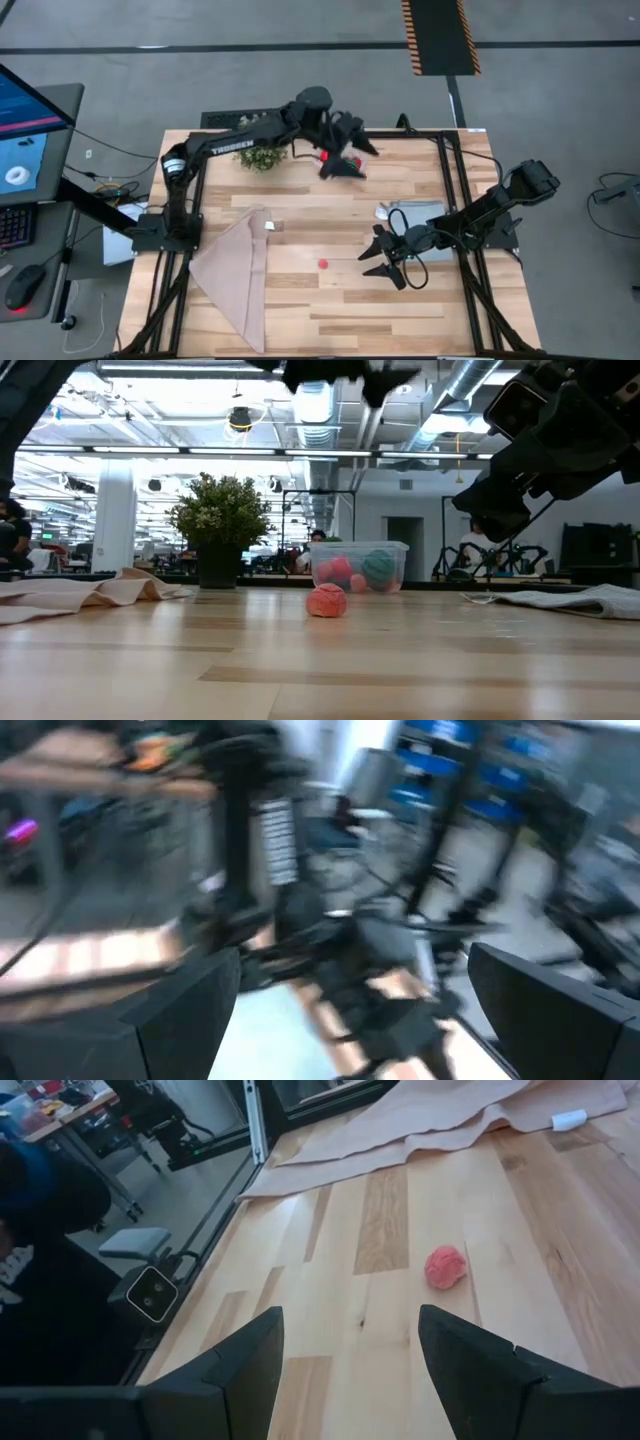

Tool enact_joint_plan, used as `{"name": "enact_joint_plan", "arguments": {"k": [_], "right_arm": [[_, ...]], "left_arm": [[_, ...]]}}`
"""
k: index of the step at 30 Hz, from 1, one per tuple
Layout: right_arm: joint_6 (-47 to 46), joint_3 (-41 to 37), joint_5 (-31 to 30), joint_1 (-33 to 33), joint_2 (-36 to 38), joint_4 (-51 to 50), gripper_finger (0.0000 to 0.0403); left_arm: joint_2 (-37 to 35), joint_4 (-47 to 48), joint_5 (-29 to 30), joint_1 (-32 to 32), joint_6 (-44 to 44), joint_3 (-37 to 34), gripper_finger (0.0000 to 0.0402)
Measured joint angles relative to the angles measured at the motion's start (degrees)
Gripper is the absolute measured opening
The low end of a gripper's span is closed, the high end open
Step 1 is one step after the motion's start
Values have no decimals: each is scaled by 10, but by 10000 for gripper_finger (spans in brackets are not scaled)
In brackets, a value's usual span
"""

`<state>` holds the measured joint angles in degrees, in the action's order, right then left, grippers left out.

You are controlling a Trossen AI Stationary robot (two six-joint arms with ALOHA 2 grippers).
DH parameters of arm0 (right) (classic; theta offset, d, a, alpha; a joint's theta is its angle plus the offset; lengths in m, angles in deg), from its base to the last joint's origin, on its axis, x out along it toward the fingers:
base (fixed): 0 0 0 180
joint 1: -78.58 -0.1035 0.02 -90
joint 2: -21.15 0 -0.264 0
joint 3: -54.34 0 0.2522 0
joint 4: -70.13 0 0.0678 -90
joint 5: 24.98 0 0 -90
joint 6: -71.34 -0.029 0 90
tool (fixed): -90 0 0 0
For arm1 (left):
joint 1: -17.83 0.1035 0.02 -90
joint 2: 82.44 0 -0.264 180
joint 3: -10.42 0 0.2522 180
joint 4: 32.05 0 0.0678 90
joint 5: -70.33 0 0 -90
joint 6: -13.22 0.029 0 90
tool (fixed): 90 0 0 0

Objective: Pick and placing Produce into tupperware
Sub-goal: Put the peach into the transparent bin

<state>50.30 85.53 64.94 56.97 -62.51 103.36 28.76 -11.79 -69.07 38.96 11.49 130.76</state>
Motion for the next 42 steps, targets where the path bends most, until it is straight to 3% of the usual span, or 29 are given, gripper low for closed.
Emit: {"name": "enact_joint_plan", "arguments": {"k": [3, 9, 15, 18, 23, 26, 31, 42], "right_arm": [[0, 0, 0, 0, 0, 0, 256], [0, 0, 0, 0, 0, 0, 256], [0, 0, 0, 0, 0, 0, 256], [0, 0, 0, 0, 0, 0, 256], [0, 0, 7, 0, 0, 1, 256], [0, 0, 7, 0, 0, 1, 256], [0, 0, 2, 0, 0, -1, 256], [5, 5, -1, 0, 0, -7, 256]], "left_arm": [[-12, -3, -10, -40, 29, 0, 382], [-14, 31, 184, -132, 11, 0, 381], [-14, 42, 122, -204, 55, 0, 381], [-14, 3, 117, -232, 71, 0, 381], [-14, -107, 95, -213, 4, 0, 381], [-23, -123, 87, -204, -24, 0, 381], [-58, -91, 26, -195, -21, -1, 381], [-176, 101, 72, -171, 65, 0, 381]]}}
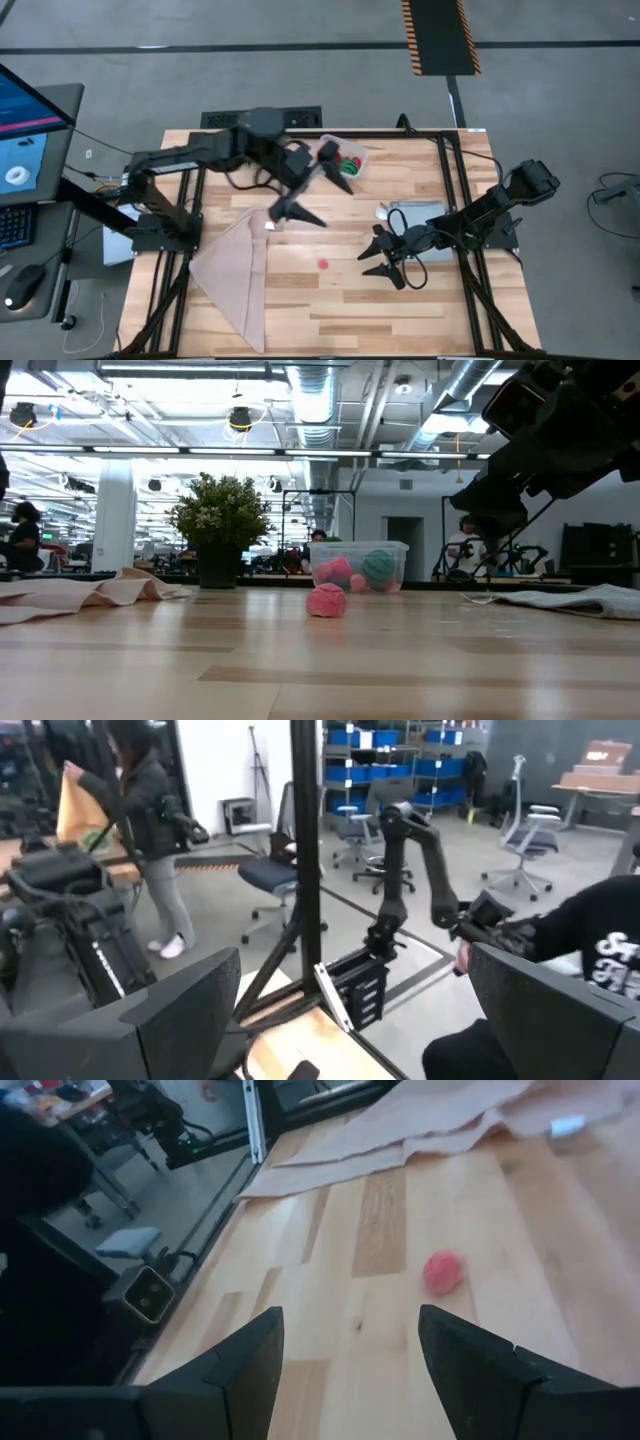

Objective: Pick and placing Produce into tupperware
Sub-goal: Put the peach into the transparent bin

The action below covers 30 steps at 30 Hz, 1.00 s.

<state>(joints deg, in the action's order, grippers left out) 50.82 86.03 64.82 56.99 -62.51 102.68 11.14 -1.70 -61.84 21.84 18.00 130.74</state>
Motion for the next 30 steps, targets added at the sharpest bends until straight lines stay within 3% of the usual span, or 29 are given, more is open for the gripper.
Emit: {"name": "enact_joint_plan", "arguments": {"k": [3, 6, 12, 15, 20, 28, 30], "right_arm": [[14, 1, -46, -1, 0, 8, 256], [-48, 1, -104, 0, 0, 43, 256], [4, 21, -193, 38, 1, 115, 256], [22, 53, -191, 61, 1, 84, 256], [-10, 113, -208, 67, -15, -66, 256], [-21, 152, -202, 49, -115, -69, 256], [-19, 164, -197, 47, -141, -68, 256]], "left_arm": [[-30, 37, -1, 2, 4, 0, 381], [-59, 66, -1, 6, 9, 0, 381], [-105, 124, -15, 8, 32, 0, 382], [-118, 155, -14, 9, 44, 0, 382], [-133, 180, 19, 9, 45, 0, 382], [-151, 212, -12, 5, 88, 0, 382], [-152, 220, 5, 4, 97, -5, 382]]}}
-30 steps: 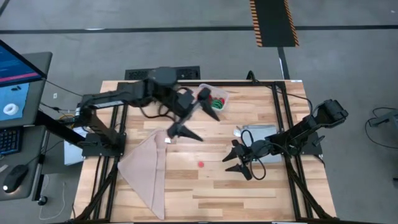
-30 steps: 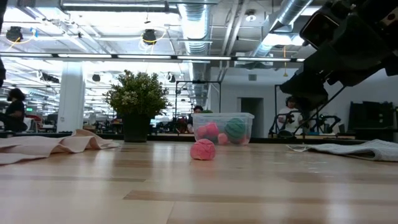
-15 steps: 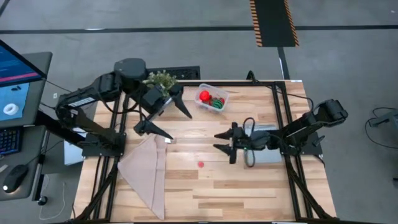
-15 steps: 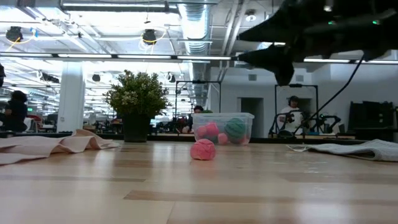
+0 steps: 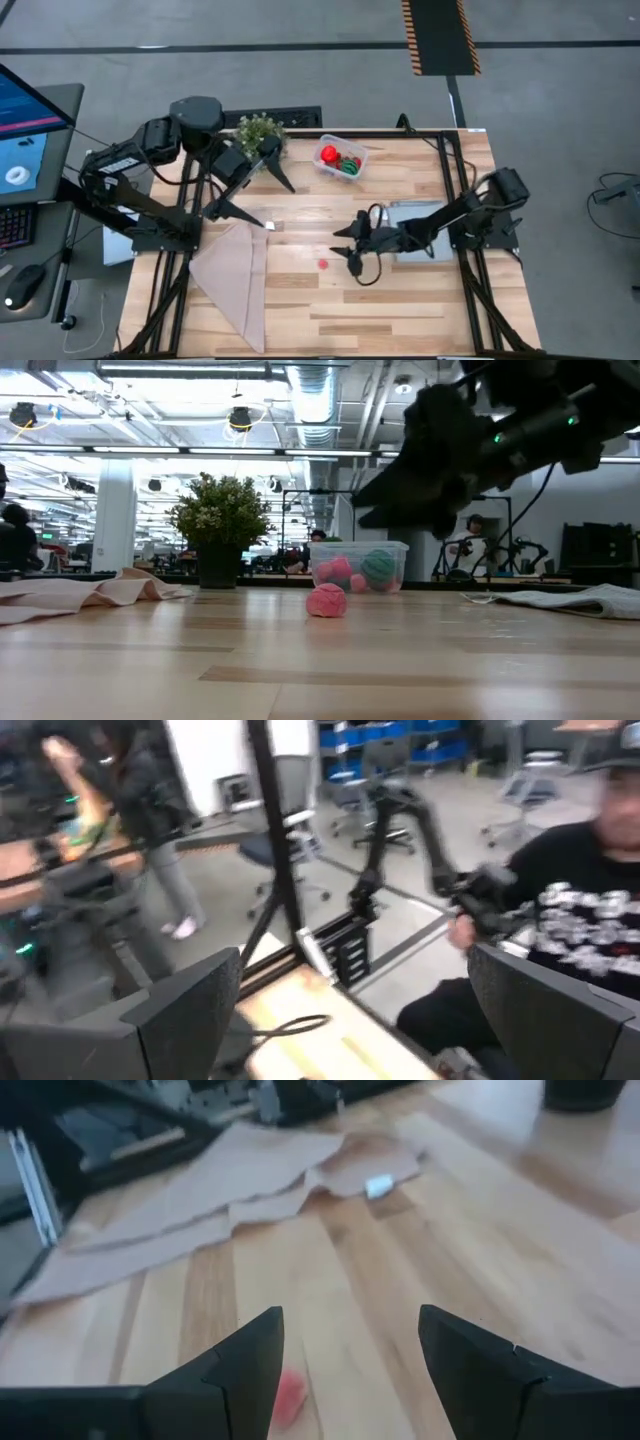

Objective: Pick and placing Produce into tupperware
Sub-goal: Put the peach into the transparent bin

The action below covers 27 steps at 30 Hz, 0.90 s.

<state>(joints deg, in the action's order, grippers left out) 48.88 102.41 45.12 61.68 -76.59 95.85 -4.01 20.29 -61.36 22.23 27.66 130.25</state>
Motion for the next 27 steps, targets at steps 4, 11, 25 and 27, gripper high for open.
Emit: {"name": "enact_joint_plan", "arguments": {"k": [4, 11, 25, 27], "right_arm": [[4, 29, 4, -9, -54, 3, 256], [-10, 67, 24, -25, -135, 4, 256], [-14, 148, 11, -49, -232, 2, 256], [-14, 153, 12, -47, -239, 2, 255]], "left_arm": [[-7, -38, 15, 14, -4, -65, 382], [-50, -177, -23, 60, -47, -224, 382], [-158, -318, -9, 107, -121, -394, 382], [-160, -315, -6, 107, -122, -401, 382]]}}
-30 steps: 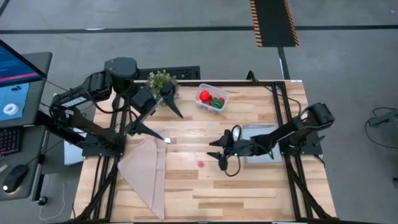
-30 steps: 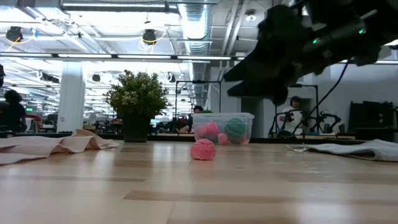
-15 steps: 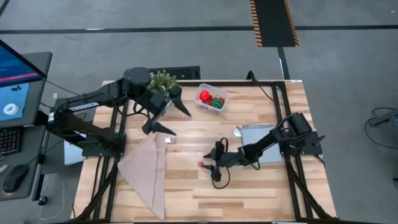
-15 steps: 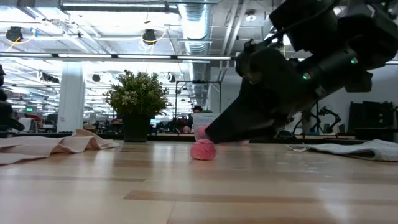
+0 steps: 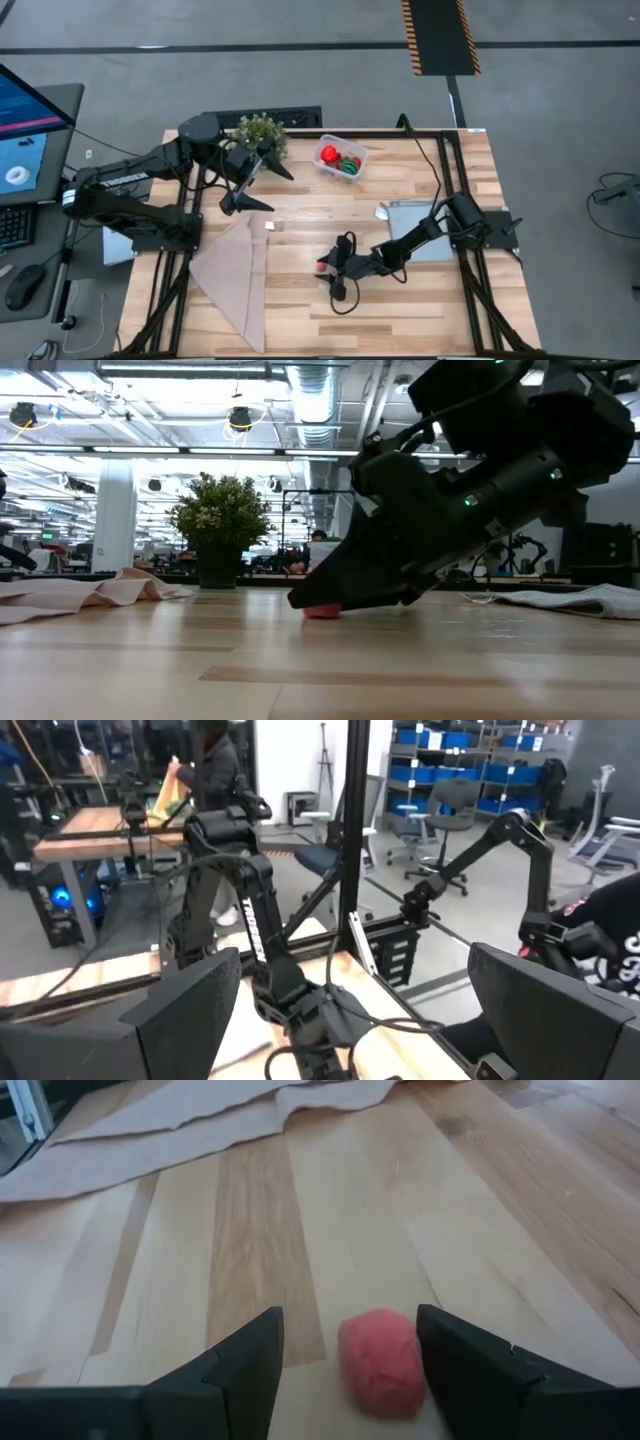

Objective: Pick and placing Produce into tupperware
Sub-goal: Put the peach into the transparent bin

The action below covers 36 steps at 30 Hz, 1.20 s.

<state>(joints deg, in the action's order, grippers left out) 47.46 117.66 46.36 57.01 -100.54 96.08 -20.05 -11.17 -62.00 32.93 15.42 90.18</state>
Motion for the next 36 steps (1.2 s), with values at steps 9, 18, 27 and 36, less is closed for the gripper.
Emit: {"name": "enact_joint_plan", "arguments": {"k": [9, 18, 27, 36], "right_arm": [[-1, 2, 5, 0, 4, -33, 173], [-2, 1, 4, -3, 7, -41, 82], [44, -3, 22, 35, 93, -113, 98], [88, -3, 10, 128, 209, -181, 92]], "left_arm": [[0, 4, -3, 0, -5, -6, 382], [0, 4, -3, 0, -5, -6, 382], [1, -4, -3, 0, -16, -6, 381], [1, 4, -3, 0, -18, -6, 381]]}}
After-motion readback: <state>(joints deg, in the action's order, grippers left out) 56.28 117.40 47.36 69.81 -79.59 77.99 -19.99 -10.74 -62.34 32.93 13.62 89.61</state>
